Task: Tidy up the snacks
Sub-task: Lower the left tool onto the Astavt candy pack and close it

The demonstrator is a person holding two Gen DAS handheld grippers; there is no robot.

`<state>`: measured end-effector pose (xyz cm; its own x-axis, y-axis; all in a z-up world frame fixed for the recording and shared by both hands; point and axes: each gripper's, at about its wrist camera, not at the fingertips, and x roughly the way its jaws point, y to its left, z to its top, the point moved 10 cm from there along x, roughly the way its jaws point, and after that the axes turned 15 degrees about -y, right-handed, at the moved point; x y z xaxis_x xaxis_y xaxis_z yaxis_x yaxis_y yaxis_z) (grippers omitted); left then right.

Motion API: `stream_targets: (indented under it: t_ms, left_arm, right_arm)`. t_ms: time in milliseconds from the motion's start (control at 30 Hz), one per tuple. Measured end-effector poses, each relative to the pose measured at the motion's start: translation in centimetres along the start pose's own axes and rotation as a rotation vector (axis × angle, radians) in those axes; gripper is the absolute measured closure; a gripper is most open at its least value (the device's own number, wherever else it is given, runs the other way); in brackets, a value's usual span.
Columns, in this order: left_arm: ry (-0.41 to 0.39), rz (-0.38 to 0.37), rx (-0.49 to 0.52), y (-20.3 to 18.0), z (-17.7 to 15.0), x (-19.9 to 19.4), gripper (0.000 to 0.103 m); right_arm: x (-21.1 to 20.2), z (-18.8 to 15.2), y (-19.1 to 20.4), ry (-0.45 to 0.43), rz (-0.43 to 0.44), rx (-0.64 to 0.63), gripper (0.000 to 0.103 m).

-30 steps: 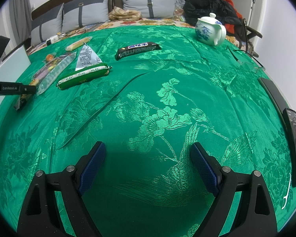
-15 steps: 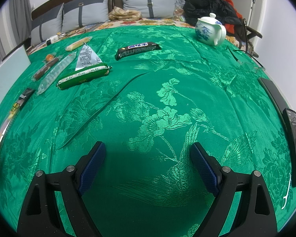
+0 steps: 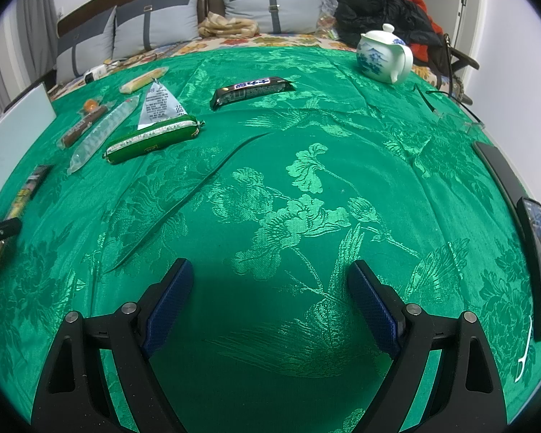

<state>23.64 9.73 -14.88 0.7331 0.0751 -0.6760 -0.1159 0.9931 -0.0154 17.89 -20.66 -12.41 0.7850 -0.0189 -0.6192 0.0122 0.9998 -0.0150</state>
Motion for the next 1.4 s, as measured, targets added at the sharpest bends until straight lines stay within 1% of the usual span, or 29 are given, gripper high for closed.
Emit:
stream_targets:
  t_ms: [67, 133, 200, 333, 900, 1000, 1100, 1233, 1400]
  left_arm:
    - [-0.010, 0.005, -0.003, 0.5, -0.1, 0.0, 0.014]
    - [-0.018, 0.011, -0.003, 0.8, -0.2, 0.1, 0.008]
    - [-0.040, 0.024, -0.020, 1.3, -0.5, 0.3, 0.000]
    - [-0.056, 0.028, -0.032, 1.4, -0.4, 0.4, 0.000]
    - [-0.055, 0.025, -0.026, 1.5, -0.4, 0.5, 0.000]
    - [-0.020, -0.021, 0.024, 1.6, -0.3, 0.8, 0.000]
    - [0.007, -0.022, 0.020, 2.8, 0.0, 1.1, 0.000]
    - [-0.054, -0.023, 0.020, 3.6, -0.1, 0.9, 0.000]
    - [-0.056, -0.019, 0.017, 3.6, -0.1, 0.9, 0.000]
  right_arm:
    - [0.0, 0.0, 0.0, 0.000, 0.000, 0.000, 0.012]
    - [0.0, 0.0, 0.0, 0.000, 0.000, 0.000, 0.012]
    - [0.0, 0.0, 0.0, 0.000, 0.000, 0.000, 0.012]
    - [0.0, 0.0, 0.0, 0.000, 0.000, 0.000, 0.012]
    - [0.0, 0.0, 0.0, 0.000, 0.000, 0.000, 0.012]
    - [0.0, 0.0, 0.0, 0.000, 0.001, 0.000, 0.012]
    - [0.0, 0.0, 0.0, 0.000, 0.000, -0.001, 0.012]
    - [0.0, 0.0, 0.0, 0.000, 0.000, 0.000, 0.012]
    - [0.0, 0.0, 0.0, 0.000, 0.001, -0.001, 0.012]
